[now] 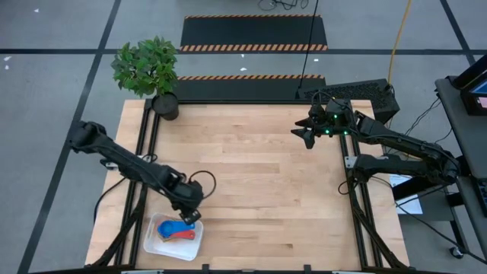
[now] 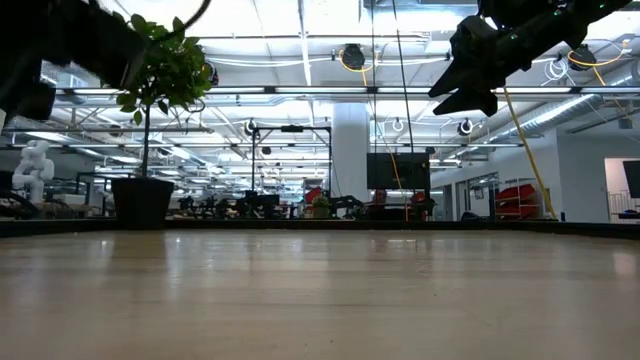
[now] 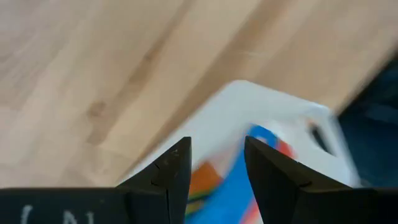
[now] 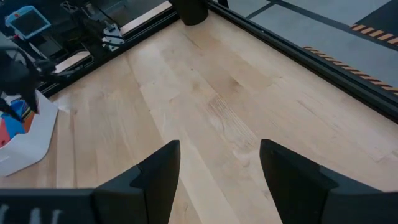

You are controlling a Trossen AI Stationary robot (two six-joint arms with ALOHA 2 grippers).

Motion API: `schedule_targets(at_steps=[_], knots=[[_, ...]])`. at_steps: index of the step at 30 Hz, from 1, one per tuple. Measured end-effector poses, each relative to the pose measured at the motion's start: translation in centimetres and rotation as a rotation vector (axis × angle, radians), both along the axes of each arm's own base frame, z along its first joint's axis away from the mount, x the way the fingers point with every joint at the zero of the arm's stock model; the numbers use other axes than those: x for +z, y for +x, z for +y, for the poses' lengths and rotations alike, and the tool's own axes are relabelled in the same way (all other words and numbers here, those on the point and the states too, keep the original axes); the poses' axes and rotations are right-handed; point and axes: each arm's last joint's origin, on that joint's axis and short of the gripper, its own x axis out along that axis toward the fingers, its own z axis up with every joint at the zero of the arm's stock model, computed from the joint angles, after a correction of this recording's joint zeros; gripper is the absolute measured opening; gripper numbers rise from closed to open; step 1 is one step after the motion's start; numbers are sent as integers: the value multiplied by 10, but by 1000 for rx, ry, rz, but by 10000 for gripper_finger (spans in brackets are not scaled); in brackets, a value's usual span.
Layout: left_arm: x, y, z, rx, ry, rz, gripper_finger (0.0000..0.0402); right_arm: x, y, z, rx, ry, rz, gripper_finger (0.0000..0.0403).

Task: Nest measuring cups in basket
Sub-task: Move the white bin to the bottom left of the table

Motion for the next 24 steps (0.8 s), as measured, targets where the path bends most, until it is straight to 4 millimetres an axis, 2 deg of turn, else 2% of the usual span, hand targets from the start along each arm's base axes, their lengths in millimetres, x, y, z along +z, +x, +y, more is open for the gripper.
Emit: schedule_targets(at_steps=[3, 7, 24], knots=[[-14, 5, -3, 5, 26, 62, 149, 0, 0, 0, 0, 0, 0, 215], [-22, 5, -11, -31, 1, 113, 149, 0, 0, 0, -11, 19, -5, 215], [-18, -4, -31, -87, -51, 81, 149, 0, 0, 0, -6, 18, -6, 215]])
